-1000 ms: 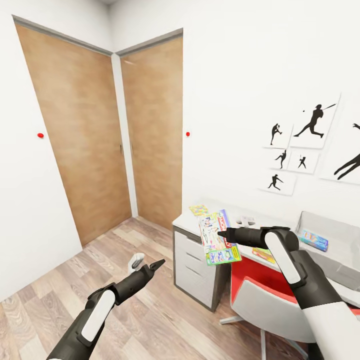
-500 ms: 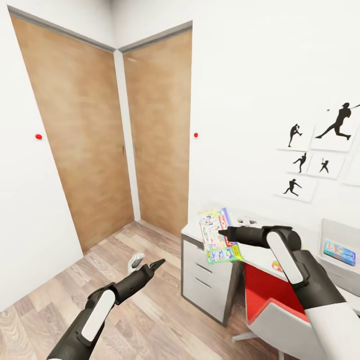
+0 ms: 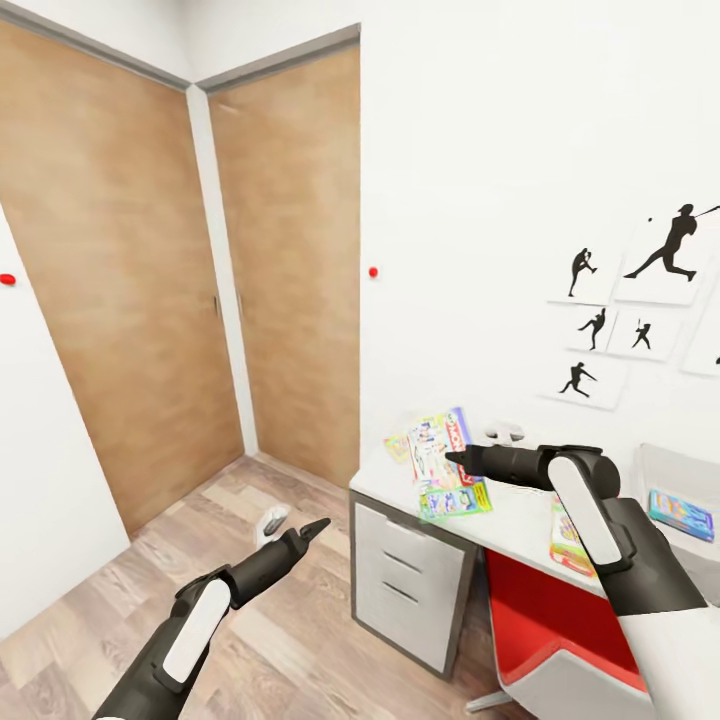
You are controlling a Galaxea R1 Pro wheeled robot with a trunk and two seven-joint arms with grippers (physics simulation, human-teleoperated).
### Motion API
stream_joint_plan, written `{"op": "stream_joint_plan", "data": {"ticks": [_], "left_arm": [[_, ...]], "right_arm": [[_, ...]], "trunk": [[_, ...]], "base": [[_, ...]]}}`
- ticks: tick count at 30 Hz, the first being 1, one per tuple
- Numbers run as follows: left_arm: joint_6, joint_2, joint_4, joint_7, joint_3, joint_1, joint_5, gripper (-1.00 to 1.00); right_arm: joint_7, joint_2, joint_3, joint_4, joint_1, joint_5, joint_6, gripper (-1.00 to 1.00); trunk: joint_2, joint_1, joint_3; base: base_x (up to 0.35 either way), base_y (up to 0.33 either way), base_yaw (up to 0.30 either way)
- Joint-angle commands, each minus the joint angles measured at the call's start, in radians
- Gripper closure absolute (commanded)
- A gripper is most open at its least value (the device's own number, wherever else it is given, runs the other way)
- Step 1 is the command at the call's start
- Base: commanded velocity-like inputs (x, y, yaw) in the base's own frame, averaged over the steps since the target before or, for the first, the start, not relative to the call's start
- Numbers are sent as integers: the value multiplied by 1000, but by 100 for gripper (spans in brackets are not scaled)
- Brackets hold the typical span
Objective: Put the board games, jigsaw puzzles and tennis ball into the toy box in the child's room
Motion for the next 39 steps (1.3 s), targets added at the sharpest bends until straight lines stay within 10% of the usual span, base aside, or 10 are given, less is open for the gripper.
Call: {"op": "stream_joint_plan", "data": {"ticks": [1,4,5,22,39], "left_arm": [[7,0,0,0,1,0,6,-100],[7,-1,0,0,1,0,6,-100],[7,-2,-1,0,-1,0,7,-100],[19,-14,-175,18,-73,-15,9,-100],[85,-83,-223,212,-141,-123,16,-100]], "right_arm": [[10,0,0,0,-1,7,3,100],[10,-2,-29,-13,0,7,3,100],[12,-25,-101,-25,0,4,3,100],[16,-62,-150,-32,0,-16,3,100],[17,-126,-226,-28,0,-57,3,100]], "trunk": [[-1,1,-1],[-1,1,-1],[-1,1,-1],[-1,1,-1],[-1,1,-1]], "base": [[322,31,-271],[325,20,-275],[332,3,-281],[151,1,-281],[5,0,-282]]}}
